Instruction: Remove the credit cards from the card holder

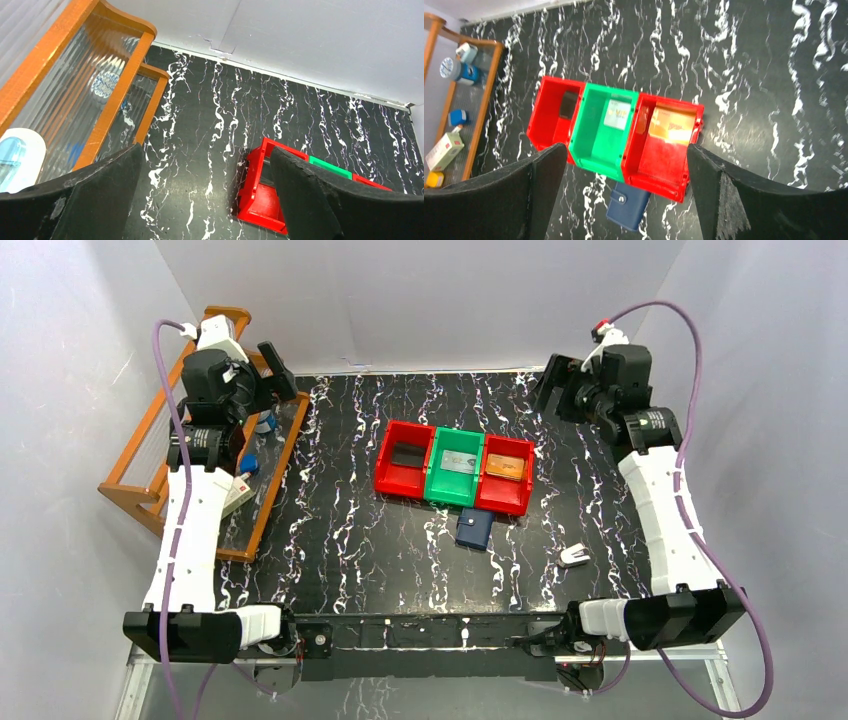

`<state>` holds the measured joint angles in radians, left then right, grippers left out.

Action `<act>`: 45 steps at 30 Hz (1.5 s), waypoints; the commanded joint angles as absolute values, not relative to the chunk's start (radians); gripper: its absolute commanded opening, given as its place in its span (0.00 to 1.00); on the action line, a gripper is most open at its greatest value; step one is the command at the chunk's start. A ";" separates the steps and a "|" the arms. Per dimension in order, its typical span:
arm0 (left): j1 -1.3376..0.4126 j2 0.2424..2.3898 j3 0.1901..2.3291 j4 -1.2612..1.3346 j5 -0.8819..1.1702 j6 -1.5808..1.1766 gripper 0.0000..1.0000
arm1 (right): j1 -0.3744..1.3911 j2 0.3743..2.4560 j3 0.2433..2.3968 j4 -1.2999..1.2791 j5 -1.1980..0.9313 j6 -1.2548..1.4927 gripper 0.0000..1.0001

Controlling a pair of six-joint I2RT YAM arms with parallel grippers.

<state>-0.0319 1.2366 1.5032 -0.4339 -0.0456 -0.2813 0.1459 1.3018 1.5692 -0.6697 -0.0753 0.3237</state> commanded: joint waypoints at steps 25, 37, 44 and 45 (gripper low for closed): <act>-0.121 1.273 1.070 -0.437 0.668 -0.385 0.98 | 0.420 1.333 1.108 -0.620 -0.126 0.635 0.98; -0.139 1.209 1.045 -0.548 0.603 -0.254 0.98 | 0.530 1.638 1.295 -0.715 0.153 0.685 0.98; -0.139 1.118 0.989 -0.576 0.523 -0.180 0.98 | 0.535 1.822 1.453 -0.750 0.273 0.686 0.98; -0.139 1.108 0.974 -0.571 0.509 -0.180 0.98 | 0.535 1.844 1.472 -0.755 0.289 0.687 0.98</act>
<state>-0.1341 1.1736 1.0069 -0.5346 0.5594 -0.2276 0.5316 1.7798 1.3811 -0.7185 0.1848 0.6781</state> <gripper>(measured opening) 0.982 0.983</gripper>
